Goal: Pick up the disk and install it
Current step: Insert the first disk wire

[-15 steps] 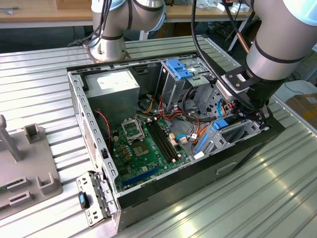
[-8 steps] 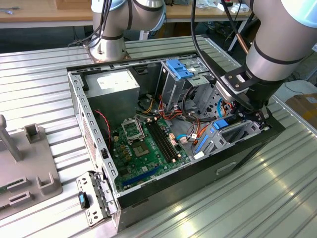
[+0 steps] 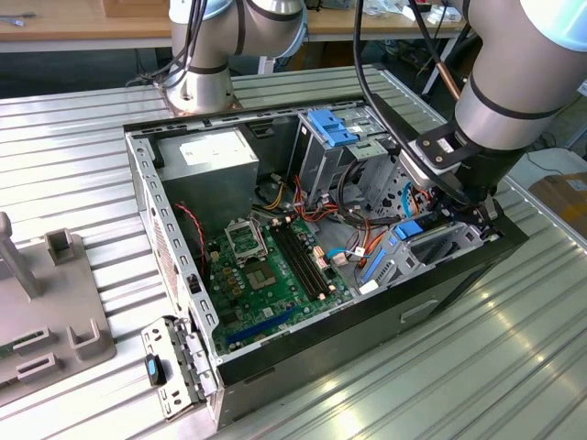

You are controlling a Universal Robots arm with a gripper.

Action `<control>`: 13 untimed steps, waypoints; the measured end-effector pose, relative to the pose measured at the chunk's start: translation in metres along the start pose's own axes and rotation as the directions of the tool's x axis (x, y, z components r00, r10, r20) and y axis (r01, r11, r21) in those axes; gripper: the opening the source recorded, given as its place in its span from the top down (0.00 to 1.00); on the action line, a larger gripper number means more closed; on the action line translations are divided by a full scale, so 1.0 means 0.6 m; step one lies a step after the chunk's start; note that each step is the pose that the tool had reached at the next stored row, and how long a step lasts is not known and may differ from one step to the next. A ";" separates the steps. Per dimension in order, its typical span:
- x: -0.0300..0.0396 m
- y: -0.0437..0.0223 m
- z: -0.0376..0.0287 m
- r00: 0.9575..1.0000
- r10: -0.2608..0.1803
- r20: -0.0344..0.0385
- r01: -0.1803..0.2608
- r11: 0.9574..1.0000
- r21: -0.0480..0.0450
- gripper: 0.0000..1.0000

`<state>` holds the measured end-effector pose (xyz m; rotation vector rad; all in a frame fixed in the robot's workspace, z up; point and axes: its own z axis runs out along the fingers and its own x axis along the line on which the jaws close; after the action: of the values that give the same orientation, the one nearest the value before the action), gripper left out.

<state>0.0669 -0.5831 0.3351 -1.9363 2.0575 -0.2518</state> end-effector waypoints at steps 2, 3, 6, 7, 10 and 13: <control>0.000 0.000 0.000 1.000 0.000 0.000 0.000 1.000 0.000 0.84; 0.000 0.000 0.000 1.000 0.000 0.000 0.000 1.000 0.000 0.84; 0.000 0.000 0.000 1.000 -0.005 0.002 0.005 1.000 -0.001 0.84; 0.000 0.000 0.000 1.000 -0.005 0.002 0.005 1.000 -0.001 0.84; 0.000 0.000 0.000 1.000 -0.008 0.003 0.008 1.000 -0.001 0.84; 0.000 0.000 0.000 1.000 -0.011 0.004 0.011 1.000 -0.001 0.84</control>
<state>0.0670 -0.5831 0.3350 -1.9472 2.0459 -0.2489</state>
